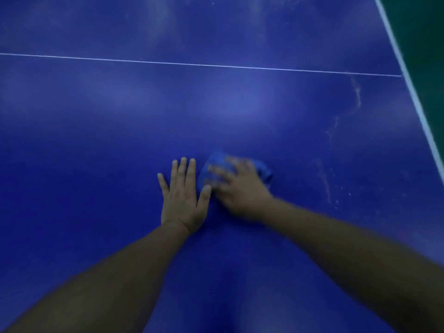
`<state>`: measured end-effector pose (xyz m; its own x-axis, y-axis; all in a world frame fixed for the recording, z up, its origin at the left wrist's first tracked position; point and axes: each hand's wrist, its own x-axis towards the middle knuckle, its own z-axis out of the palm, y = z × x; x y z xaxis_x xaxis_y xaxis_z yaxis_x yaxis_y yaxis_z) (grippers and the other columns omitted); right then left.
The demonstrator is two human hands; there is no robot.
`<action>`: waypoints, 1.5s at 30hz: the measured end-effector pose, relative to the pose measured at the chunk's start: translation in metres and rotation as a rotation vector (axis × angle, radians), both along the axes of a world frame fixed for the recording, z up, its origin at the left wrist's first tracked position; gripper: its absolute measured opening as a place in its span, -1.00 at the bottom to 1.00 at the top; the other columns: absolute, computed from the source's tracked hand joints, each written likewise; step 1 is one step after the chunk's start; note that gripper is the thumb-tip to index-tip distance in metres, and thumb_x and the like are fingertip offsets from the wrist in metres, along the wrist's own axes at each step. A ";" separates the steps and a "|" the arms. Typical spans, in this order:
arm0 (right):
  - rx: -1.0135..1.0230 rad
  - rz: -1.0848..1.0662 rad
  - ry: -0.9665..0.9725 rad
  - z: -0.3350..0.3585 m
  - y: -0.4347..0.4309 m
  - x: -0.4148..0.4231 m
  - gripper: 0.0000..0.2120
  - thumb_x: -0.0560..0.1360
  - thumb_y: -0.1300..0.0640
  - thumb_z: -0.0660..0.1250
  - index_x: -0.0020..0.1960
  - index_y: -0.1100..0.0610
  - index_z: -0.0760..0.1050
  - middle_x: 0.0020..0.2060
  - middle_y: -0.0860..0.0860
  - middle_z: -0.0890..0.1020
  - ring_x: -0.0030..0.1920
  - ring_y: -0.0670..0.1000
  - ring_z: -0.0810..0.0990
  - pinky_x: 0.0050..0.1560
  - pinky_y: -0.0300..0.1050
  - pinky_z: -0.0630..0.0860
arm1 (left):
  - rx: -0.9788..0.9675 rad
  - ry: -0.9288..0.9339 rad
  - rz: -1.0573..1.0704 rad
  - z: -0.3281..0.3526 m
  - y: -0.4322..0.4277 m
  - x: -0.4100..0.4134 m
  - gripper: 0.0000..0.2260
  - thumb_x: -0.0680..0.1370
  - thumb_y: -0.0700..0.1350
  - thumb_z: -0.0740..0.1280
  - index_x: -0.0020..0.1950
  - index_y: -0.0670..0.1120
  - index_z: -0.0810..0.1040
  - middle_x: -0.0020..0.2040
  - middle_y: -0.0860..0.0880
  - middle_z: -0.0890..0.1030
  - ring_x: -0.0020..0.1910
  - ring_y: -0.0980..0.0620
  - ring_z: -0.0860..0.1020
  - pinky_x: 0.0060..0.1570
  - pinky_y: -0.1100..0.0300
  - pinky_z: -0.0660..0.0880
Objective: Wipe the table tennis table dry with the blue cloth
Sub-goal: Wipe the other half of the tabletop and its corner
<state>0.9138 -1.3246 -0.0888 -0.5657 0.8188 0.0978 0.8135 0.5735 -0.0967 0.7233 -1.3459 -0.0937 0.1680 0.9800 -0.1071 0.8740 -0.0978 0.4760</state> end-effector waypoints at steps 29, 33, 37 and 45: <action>-0.600 -0.786 -0.152 0.031 -0.329 -0.104 -0.55 0.48 -0.20 0.11 0.35 -0.23 0.39 0.44 -0.08 0.38 0.32 0.25 0.49 0.07 0.32 0.58 | -0.050 0.337 -0.462 0.004 -0.210 -0.167 -0.36 0.67 0.25 -0.10 0.55 -0.14 0.31 0.62 -0.18 0.13 0.60 -0.20 0.08 0.48 -0.25 -0.01; -0.671 -0.927 -0.239 0.040 -0.313 -0.061 -0.32 0.51 -0.33 -0.36 0.59 -0.27 0.01 0.63 -0.12 -0.03 0.58 0.21 0.01 0.48 0.29 0.20 | 0.019 0.346 -0.472 -0.002 -0.209 -0.164 -0.37 0.67 0.23 -0.08 0.58 -0.16 0.21 0.61 -0.22 0.12 0.60 -0.23 0.05 0.47 -0.32 0.01; -0.726 -1.051 -0.119 0.043 -0.299 -0.106 -0.49 0.68 -0.23 -0.13 0.61 -0.27 -0.10 0.62 -0.12 -0.18 0.60 0.22 -0.17 0.54 0.29 -0.03 | 0.023 0.325 -0.471 -0.007 -0.212 -0.167 -0.39 0.66 0.20 -0.04 0.59 -0.15 0.17 0.62 -0.21 0.09 0.61 -0.23 0.01 0.48 -0.33 0.00; -0.675 -0.467 -0.304 0.033 -0.340 -0.185 -0.49 0.47 -0.24 0.07 0.42 -0.32 0.33 0.59 -0.10 0.17 0.50 0.20 0.22 0.43 0.32 0.26 | -0.015 0.292 -0.469 -0.007 -0.212 -0.168 -0.37 0.67 0.19 -0.17 0.55 -0.18 0.28 0.60 -0.21 0.17 0.58 -0.24 0.13 0.47 -0.31 0.03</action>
<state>0.7290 -1.6645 -0.0560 -0.0808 0.8020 -0.5918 0.9966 0.0736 -0.0363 0.5556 -1.5578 -0.1005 0.5471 0.8054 -0.2280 0.8344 -0.5033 0.2246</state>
